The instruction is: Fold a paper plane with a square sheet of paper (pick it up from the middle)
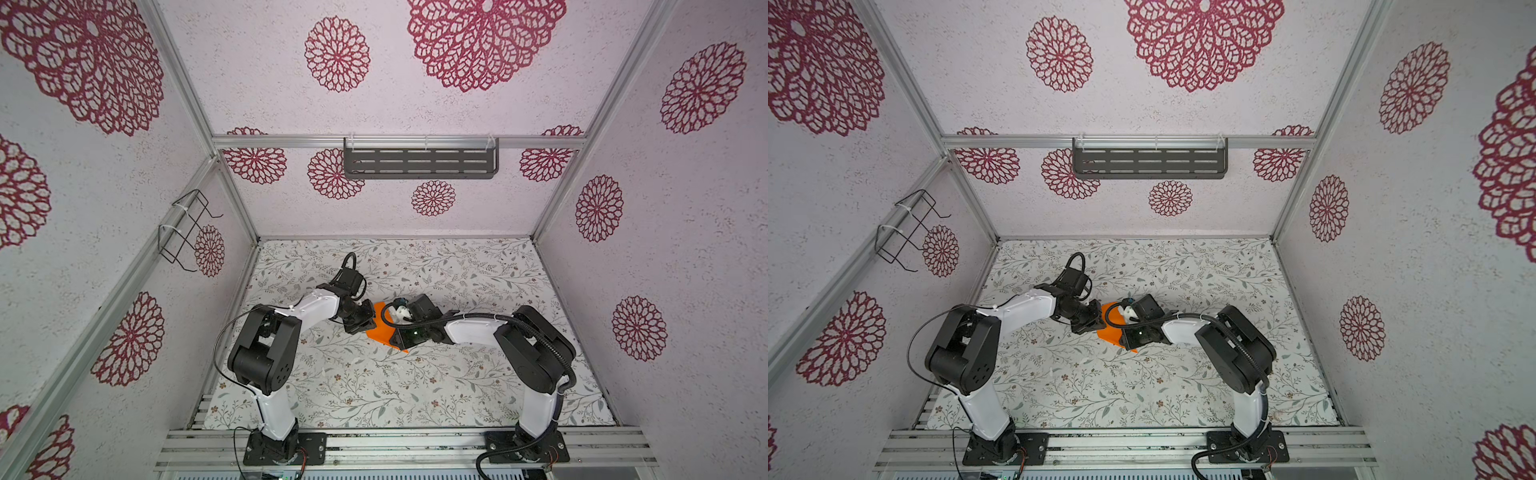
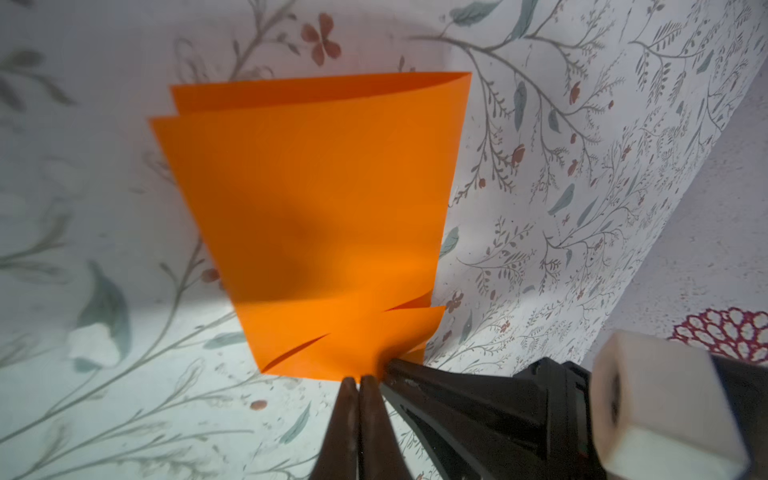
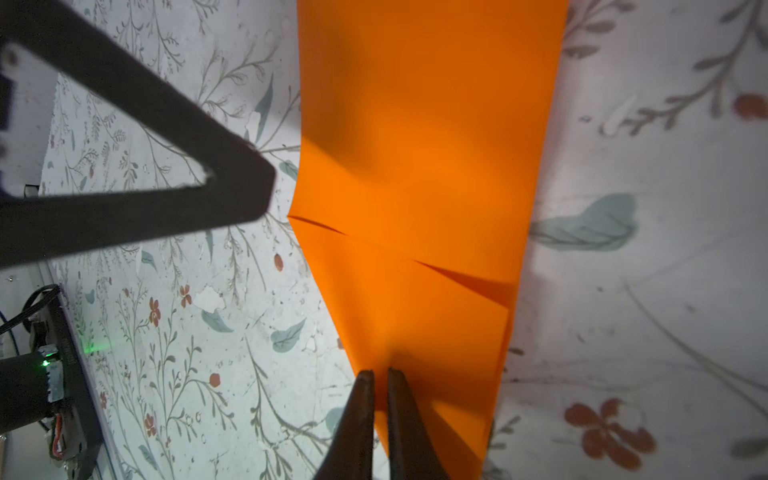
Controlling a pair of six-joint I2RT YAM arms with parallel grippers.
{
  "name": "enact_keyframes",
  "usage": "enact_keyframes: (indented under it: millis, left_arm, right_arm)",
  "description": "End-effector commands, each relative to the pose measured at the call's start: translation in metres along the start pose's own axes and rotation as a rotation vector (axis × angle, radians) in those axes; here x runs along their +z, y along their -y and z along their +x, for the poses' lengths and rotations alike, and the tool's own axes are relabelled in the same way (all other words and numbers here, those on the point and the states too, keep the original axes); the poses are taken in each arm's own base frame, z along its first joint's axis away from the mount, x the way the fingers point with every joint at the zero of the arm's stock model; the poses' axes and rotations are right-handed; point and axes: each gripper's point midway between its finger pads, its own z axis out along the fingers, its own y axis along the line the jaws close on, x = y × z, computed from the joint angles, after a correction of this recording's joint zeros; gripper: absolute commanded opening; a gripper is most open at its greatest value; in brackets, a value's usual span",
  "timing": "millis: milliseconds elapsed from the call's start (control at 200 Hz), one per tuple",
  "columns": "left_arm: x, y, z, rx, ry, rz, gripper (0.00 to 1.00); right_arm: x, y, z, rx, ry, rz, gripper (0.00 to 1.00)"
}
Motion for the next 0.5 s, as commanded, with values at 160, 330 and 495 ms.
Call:
enact_keyframes:
  millis: [160, 330, 495]
  left_arm:
    - [0.022, -0.007, 0.011, -0.019, -0.071, -0.018, 0.02]
    - [0.027, -0.022, 0.017, -0.023, -0.091, -0.08, 0.0]
    - [0.027, -0.043, 0.023, -0.017, -0.107, -0.192, 0.0]
  right_arm:
    - [0.003, 0.015, 0.012, -0.025, -0.042, 0.062, 0.13]
    - [0.002, 0.013, 0.011, -0.08, -0.037, 0.059, 0.14]
    - [-0.001, 0.01, 0.016, -0.172, -0.037, 0.032, 0.13]
